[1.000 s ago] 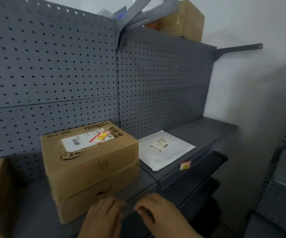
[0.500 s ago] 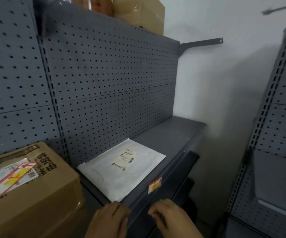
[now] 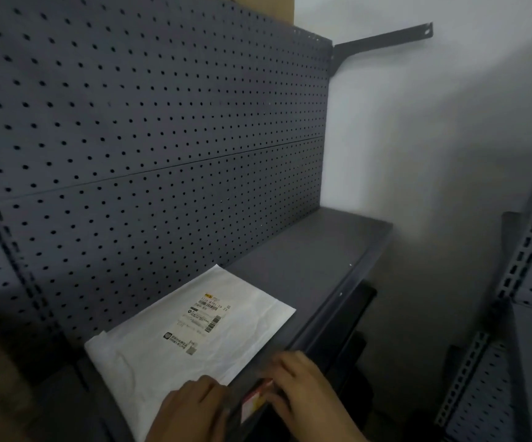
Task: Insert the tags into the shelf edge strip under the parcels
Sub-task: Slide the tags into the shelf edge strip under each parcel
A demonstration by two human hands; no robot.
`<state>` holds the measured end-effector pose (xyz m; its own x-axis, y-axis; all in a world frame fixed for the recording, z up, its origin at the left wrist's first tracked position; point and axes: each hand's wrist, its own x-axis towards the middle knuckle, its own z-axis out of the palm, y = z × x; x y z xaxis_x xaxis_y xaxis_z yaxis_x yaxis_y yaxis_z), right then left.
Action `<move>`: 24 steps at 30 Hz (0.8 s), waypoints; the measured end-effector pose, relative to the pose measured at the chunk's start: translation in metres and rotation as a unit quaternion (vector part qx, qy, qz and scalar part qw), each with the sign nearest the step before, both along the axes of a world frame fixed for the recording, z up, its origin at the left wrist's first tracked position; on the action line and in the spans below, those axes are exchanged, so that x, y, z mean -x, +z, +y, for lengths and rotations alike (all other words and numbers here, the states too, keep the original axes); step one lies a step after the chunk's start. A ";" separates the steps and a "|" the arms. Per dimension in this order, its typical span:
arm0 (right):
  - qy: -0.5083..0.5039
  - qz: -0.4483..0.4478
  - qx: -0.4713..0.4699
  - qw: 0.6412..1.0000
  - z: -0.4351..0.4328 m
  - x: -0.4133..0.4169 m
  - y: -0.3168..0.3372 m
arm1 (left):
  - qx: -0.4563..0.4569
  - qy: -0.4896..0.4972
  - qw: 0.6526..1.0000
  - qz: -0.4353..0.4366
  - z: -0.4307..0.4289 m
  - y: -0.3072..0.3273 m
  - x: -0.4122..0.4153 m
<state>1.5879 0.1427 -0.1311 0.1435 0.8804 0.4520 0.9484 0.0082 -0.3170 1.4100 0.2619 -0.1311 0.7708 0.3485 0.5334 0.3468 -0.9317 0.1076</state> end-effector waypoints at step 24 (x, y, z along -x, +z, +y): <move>0.118 0.141 0.003 0.983 0.014 -0.030 0.010 | 0.070 0.064 0.995 -0.018 0.006 0.003 0.017</move>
